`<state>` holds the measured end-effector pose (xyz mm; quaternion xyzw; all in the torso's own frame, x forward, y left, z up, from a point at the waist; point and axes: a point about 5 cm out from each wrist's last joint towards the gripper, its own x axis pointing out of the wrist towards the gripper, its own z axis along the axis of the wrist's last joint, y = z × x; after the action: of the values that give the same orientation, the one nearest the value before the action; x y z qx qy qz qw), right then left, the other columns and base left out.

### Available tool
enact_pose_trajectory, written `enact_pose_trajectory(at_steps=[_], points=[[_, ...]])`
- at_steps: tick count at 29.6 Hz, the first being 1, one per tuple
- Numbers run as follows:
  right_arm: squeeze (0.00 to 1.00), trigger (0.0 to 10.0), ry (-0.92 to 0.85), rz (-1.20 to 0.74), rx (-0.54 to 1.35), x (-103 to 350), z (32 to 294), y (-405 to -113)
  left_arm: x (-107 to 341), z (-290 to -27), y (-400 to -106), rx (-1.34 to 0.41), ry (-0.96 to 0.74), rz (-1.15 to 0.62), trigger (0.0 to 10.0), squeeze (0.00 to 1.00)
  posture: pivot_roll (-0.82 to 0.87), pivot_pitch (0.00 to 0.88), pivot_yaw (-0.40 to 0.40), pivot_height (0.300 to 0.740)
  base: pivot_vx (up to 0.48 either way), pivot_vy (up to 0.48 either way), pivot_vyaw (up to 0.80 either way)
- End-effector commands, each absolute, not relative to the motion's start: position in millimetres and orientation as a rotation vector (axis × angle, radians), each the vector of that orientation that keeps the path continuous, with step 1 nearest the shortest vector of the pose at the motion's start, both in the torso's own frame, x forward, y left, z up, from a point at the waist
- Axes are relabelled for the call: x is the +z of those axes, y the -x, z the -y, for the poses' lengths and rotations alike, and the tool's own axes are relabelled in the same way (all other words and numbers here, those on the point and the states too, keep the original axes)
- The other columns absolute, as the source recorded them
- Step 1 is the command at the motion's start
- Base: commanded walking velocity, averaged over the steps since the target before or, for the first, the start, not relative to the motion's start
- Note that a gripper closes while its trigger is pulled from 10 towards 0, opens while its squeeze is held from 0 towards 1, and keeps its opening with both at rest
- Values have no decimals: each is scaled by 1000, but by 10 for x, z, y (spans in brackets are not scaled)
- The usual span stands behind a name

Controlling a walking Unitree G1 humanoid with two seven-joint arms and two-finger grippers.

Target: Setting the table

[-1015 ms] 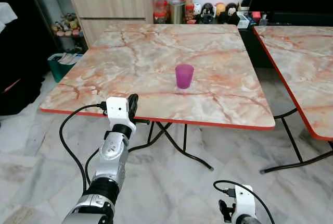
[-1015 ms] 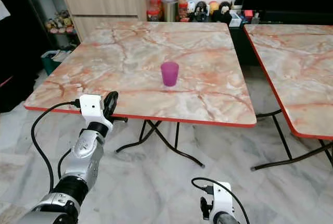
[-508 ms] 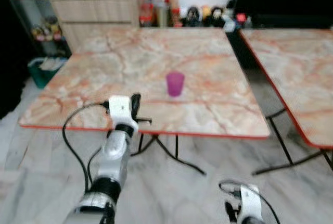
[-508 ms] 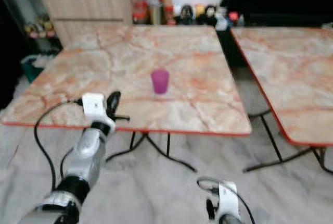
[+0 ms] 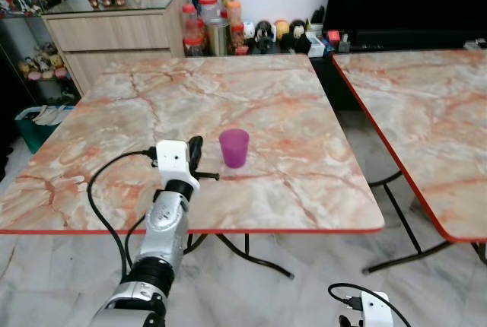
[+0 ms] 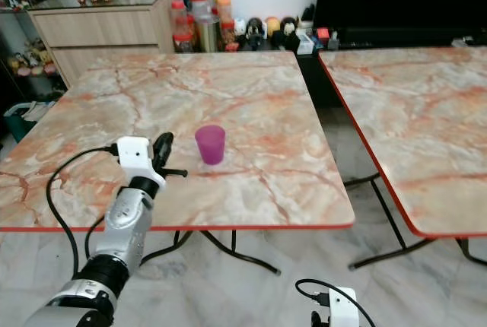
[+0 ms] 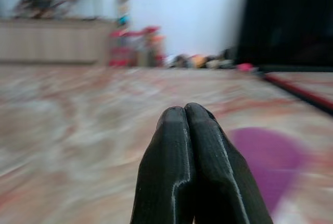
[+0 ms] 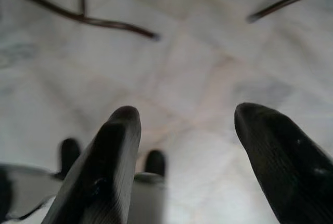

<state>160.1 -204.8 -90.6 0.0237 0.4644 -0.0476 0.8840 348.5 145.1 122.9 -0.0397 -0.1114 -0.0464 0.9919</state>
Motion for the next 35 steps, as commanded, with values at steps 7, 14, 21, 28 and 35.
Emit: enact_pose_trajectory(at_steps=[7,14,21,28,35], points=[[0,10000,-61,-962,-106,-899,2036,-1624,1253,-1445,-3550,-87,175,185,10000,1000,89,0,17,740,0,0,0],[0,10000,-63,-959,-105,-896,2024,-1638,1330,-1422,-3591,-111,216,194,10000,1000,89,0,18,740,0,0,0],[0,10000,-68,-956,-108,-893,2019,-1647,1330,-1356,-3605,-152,168,178,10000,1000,89,0,20,740,0,0,0],[0,10000,-71,-955,-111,-895,2012,-1645,1308,-1293,-3598,-179,149,165,10000,1000,80,0,28,740,0,0,0],[0,10000,-74,-955,-112,-895,2007,-1645,1301,-1296,-3604,-176,125,153,10000,1000,80,0,30,740,0,0,0]])
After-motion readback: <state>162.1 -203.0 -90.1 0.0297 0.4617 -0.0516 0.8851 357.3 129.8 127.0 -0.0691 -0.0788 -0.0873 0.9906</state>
